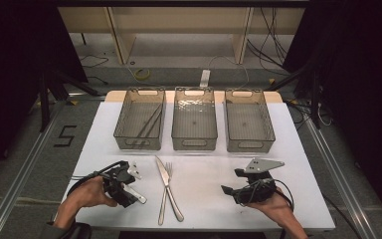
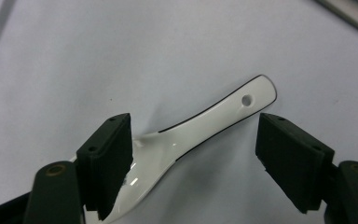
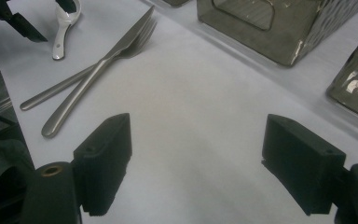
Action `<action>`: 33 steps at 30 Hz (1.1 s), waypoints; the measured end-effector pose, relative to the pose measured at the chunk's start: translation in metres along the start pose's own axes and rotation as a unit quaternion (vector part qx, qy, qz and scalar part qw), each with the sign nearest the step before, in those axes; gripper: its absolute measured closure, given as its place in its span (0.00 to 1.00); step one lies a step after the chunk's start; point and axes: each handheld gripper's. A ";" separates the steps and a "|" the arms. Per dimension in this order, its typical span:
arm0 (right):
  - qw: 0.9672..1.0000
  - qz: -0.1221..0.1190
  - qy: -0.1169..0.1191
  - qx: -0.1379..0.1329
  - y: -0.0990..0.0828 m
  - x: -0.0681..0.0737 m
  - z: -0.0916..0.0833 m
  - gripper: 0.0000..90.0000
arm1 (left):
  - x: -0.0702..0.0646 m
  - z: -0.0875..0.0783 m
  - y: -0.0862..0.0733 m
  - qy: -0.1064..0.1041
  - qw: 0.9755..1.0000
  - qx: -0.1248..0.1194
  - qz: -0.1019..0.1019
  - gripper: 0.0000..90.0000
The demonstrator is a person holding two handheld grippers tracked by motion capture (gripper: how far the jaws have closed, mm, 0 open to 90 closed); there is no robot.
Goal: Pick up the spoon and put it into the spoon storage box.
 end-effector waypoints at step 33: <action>1.000 -0.001 0.007 0.009 0.000 0.002 0.001 0.29 | 0.009 0.010 0.007 0.053 0.999 -0.007 0.003 0.83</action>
Point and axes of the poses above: each handheld gripper's, and its own axes: z roughly forward along the jaws, y roughly out of its top, x roughly to its left, and after that the axes turned 13 degrees about -z, right-handed
